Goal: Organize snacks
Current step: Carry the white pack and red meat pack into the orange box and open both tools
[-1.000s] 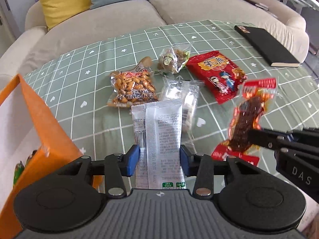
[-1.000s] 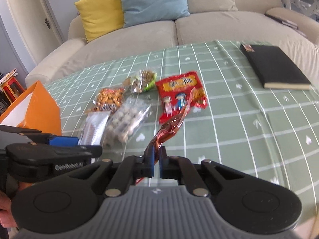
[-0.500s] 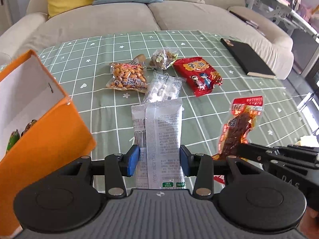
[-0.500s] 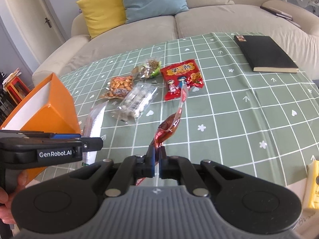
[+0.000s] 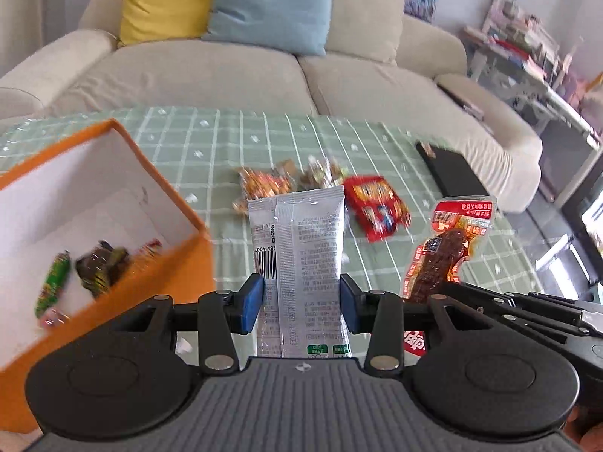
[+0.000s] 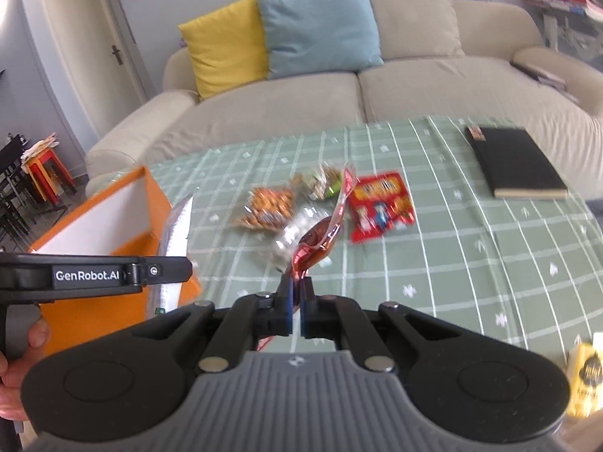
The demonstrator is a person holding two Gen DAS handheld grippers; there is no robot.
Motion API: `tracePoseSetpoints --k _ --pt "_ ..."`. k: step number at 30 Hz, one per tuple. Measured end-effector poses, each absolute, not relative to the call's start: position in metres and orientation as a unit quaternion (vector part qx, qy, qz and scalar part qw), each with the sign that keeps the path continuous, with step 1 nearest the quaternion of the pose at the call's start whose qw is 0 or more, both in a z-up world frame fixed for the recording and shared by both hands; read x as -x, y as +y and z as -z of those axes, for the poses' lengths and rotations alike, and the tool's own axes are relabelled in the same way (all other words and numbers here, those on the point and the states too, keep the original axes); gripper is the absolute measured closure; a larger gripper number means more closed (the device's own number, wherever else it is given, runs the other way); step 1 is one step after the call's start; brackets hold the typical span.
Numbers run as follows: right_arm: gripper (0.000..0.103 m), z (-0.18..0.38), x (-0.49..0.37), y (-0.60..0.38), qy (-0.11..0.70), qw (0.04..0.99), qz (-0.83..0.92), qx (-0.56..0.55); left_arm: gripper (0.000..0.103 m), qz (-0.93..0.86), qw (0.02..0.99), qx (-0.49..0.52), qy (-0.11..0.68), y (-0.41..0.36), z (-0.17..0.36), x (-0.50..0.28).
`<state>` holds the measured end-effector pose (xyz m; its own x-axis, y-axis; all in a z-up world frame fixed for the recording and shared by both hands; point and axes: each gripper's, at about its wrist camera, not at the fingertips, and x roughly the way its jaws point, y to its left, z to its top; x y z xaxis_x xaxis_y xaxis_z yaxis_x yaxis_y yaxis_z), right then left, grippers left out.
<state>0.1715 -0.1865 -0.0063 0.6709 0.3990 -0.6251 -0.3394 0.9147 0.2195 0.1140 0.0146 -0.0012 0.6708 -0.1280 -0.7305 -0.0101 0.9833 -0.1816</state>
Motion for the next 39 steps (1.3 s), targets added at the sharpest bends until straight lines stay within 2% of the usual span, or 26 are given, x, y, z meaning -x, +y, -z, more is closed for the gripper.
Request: tracePoseSetpoints --k 11,19,30,39 --pt "0.103 -0.050 -0.179 -0.123 0.291 0.918 -0.269 -0.006 0.055 -0.044 0.934 0.108 0.339 0.079 -0.030 -0.106" --pt "0.103 -0.071 -0.186 -0.043 0.271 0.897 -0.347 0.039 0.055 -0.100 0.925 0.142 0.339 0.138 -0.031 -0.105" --pt "0.103 -0.039 -0.219 0.068 0.319 0.850 -0.397 0.131 0.055 -0.153 0.888 0.162 0.403 0.199 0.008 -0.118" --pt "0.103 0.002 -0.248 0.114 0.388 0.808 -0.409 0.173 0.055 -0.155 0.858 0.175 0.458 0.219 0.036 -0.133"
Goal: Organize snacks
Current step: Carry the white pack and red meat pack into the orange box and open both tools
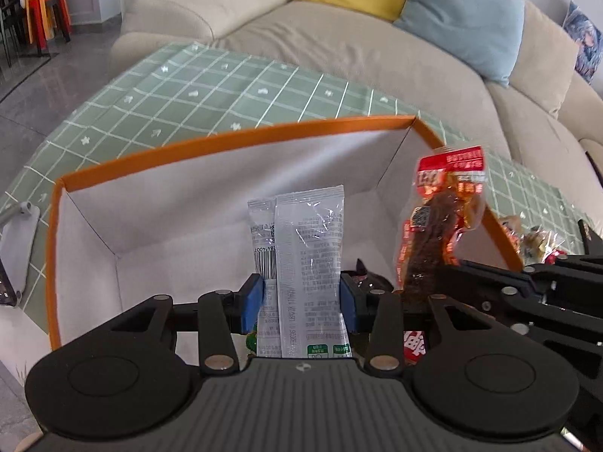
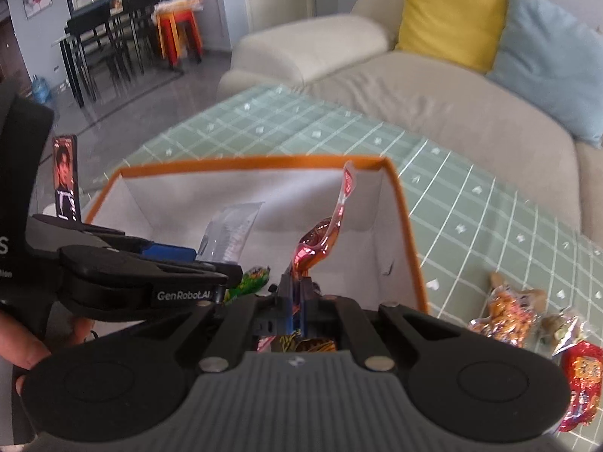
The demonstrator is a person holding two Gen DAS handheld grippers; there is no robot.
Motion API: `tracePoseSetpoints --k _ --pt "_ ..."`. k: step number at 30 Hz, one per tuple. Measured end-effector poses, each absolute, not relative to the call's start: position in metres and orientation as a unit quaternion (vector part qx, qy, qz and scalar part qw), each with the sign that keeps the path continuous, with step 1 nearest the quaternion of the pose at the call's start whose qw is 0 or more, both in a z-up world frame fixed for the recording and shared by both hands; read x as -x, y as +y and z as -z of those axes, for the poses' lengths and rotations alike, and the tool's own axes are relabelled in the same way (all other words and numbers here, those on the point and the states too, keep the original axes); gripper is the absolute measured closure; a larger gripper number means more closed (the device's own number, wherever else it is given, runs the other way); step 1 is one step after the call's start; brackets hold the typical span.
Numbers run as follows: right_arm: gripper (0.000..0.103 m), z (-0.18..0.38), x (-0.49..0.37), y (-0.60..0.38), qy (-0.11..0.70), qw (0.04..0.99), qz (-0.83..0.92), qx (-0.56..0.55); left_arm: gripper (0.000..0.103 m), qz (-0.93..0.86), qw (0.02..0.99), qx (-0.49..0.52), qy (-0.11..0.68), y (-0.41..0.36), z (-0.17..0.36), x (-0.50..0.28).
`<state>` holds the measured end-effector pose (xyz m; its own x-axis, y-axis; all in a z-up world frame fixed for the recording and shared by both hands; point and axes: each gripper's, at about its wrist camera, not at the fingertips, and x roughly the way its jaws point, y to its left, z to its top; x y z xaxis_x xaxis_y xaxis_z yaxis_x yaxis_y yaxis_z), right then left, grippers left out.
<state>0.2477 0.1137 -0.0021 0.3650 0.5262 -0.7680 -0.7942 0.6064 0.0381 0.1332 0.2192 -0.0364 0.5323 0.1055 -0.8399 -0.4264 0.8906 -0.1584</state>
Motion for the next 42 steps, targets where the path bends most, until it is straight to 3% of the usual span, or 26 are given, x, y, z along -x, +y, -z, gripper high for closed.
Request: tracePoseSetpoints --k 21,26,29,33,42 --pt "0.103 0.034 -0.268 0.143 0.439 0.790 -0.376 0.205 0.052 -0.173 0.814 0.175 0.525 0.235 0.066 -0.153" --pt "0.100 0.032 -0.268 0.142 0.433 0.795 -0.371 0.208 0.049 -0.176 0.814 0.174 0.525 0.235 0.065 -0.154" --pt "0.098 0.027 -0.265 0.140 0.423 0.800 -0.369 0.212 0.039 -0.179 0.815 0.168 0.525 0.233 0.062 -0.152" --pt "0.078 0.016 -0.259 0.133 0.405 0.811 -0.365 0.215 0.029 -0.186 0.824 0.159 0.512 0.227 0.052 -0.148" --pt "0.058 -0.020 -0.245 0.088 0.334 0.865 -0.327 0.182 0.027 -0.178 0.868 0.125 0.447 0.192 0.012 -0.133"
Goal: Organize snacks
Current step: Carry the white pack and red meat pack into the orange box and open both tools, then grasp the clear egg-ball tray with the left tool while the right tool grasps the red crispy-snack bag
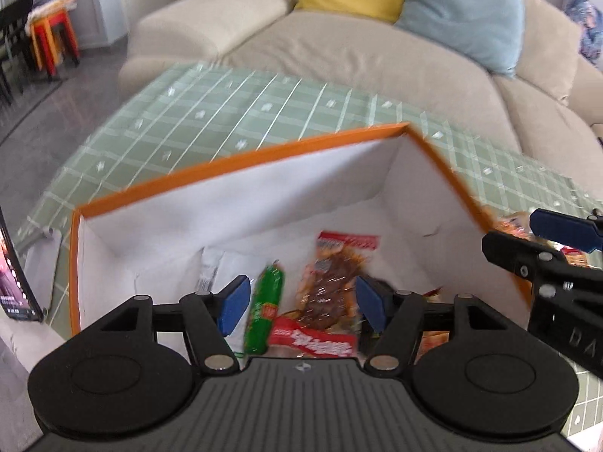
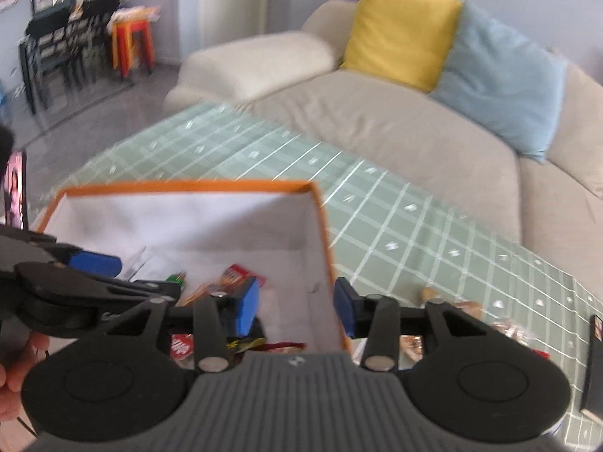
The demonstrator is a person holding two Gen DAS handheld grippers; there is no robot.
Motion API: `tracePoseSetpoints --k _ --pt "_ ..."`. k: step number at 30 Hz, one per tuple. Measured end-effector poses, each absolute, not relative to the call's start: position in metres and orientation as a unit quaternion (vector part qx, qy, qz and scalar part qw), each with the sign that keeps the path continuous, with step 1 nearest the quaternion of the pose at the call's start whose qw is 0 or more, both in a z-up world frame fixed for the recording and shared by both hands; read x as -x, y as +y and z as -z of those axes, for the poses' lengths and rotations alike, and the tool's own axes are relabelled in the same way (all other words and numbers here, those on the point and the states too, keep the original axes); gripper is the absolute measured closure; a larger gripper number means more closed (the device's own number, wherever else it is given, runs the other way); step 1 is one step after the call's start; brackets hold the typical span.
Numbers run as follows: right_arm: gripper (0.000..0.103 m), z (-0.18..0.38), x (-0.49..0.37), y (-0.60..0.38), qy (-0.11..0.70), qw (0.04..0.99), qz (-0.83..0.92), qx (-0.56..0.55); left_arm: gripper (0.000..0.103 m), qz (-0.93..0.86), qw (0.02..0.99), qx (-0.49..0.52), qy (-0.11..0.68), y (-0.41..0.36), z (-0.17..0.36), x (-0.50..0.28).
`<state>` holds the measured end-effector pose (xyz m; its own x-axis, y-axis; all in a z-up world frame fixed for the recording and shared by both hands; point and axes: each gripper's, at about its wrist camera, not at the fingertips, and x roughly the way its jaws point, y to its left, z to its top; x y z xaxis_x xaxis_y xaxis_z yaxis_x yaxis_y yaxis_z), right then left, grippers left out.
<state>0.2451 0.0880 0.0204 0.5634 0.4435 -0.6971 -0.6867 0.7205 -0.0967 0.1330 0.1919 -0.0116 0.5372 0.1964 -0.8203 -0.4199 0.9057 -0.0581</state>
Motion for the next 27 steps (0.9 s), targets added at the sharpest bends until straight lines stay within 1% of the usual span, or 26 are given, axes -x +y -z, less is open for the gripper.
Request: tracePoseSetpoints --k 3,11,13,22,27 --pt "0.052 -0.030 -0.243 0.063 0.320 0.883 -0.308 0.153 0.027 -0.155 0.884 0.112 0.426 0.174 -0.001 -0.129" --pt "0.050 -0.042 -0.243 -0.018 0.302 0.918 -0.243 0.084 0.027 -0.069 0.919 0.088 0.377 0.117 -0.023 -0.132" --pt "0.048 -0.041 -0.243 -0.039 0.302 0.924 -0.226 0.070 0.027 -0.046 0.922 0.091 0.373 0.102 -0.023 -0.134" --pt "0.044 -0.014 -0.234 -0.117 0.330 0.929 -0.165 0.043 0.027 0.057 0.923 0.068 0.374 0.035 -0.009 -0.145" --pt "0.037 0.005 -0.236 -0.146 0.334 0.931 -0.144 0.034 0.027 0.095 0.917 0.067 0.382 0.014 0.005 -0.152"
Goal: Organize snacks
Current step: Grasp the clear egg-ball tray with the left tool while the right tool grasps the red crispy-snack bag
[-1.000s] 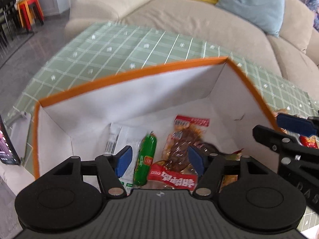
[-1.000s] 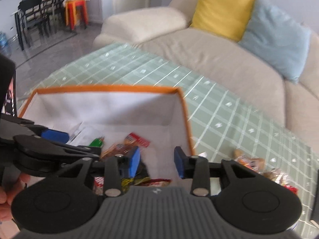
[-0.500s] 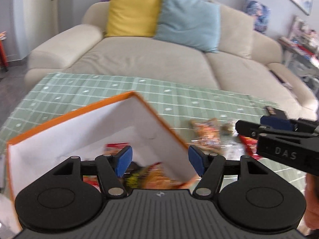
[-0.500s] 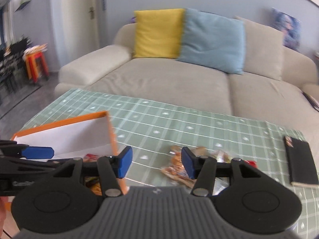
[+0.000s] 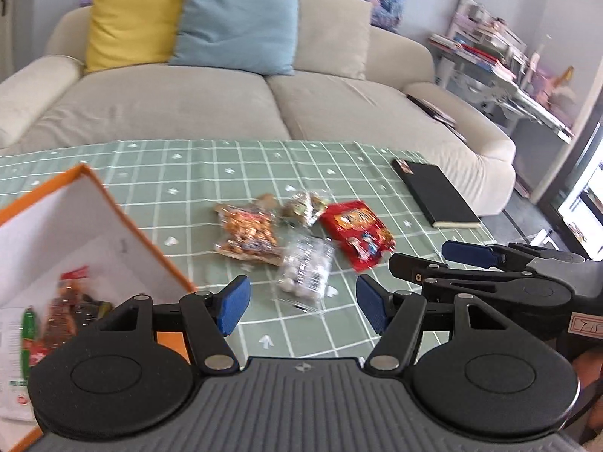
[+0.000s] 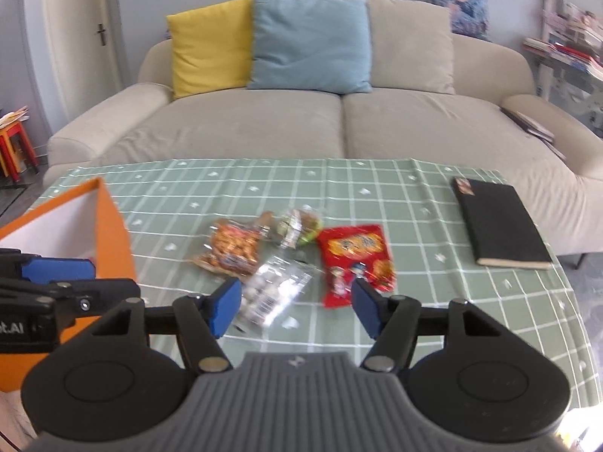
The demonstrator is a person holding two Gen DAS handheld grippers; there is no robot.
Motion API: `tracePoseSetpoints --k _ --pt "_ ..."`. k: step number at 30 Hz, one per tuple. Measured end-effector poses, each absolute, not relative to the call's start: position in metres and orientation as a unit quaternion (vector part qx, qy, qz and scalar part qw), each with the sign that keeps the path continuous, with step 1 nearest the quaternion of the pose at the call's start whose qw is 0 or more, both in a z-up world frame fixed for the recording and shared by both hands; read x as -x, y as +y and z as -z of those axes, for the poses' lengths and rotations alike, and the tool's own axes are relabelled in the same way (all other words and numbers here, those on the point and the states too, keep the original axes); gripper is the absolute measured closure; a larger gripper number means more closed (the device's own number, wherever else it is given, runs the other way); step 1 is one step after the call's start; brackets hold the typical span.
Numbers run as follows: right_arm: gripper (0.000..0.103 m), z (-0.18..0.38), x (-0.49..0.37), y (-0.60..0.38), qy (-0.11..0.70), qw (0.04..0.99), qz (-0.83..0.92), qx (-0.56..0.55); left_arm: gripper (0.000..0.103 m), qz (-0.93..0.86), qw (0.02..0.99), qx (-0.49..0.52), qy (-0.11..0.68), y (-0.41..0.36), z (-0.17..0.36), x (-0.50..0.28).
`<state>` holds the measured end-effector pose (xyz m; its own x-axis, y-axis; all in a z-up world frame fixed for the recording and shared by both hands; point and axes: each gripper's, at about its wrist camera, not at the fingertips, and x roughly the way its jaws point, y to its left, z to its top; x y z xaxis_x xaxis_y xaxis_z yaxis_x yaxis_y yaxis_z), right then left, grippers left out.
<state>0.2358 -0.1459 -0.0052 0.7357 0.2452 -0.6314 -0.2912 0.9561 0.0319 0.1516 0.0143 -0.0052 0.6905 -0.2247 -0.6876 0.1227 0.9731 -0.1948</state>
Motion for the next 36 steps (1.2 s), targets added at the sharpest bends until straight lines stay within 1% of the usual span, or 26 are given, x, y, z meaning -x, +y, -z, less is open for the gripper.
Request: tracePoseSetpoints --k 6,9,14,19,21,24,28,30,36 --pt "0.036 0.029 -0.239 -0.169 0.342 0.930 -0.135 0.019 0.027 0.102 0.914 0.054 0.388 0.002 0.022 -0.159" --pt "0.036 0.040 -0.243 -0.175 0.348 0.928 -0.131 0.014 0.024 0.101 0.913 0.059 0.391 -0.001 0.028 -0.163" --pt "0.036 0.056 -0.253 -0.181 0.353 0.926 -0.131 0.008 0.024 0.102 0.909 0.054 0.401 -0.007 0.039 -0.176" --pt "0.036 0.070 -0.271 -0.185 0.352 0.925 -0.142 0.017 0.024 0.109 0.904 0.024 0.413 -0.017 0.052 -0.195" --pt "0.033 0.074 -0.280 -0.187 0.351 0.925 -0.145 0.024 0.024 0.111 0.901 0.011 0.420 -0.021 0.059 -0.203" --pt "0.027 0.079 -0.294 -0.191 0.348 0.925 -0.153 0.028 0.021 0.110 0.896 -0.006 0.431 -0.027 0.070 -0.217" --pt "0.025 0.085 -0.316 -0.193 0.346 0.924 -0.157 0.039 0.020 0.100 0.892 -0.020 0.440 -0.033 0.086 -0.235" --pt "0.019 0.088 -0.325 -0.191 0.346 0.923 -0.162 0.045 0.020 0.096 0.891 -0.021 0.443 -0.034 0.093 -0.242" --pt "0.018 0.098 -0.354 -0.182 0.354 0.917 -0.172 0.070 0.020 0.090 0.885 -0.025 0.456 -0.036 0.110 -0.259"
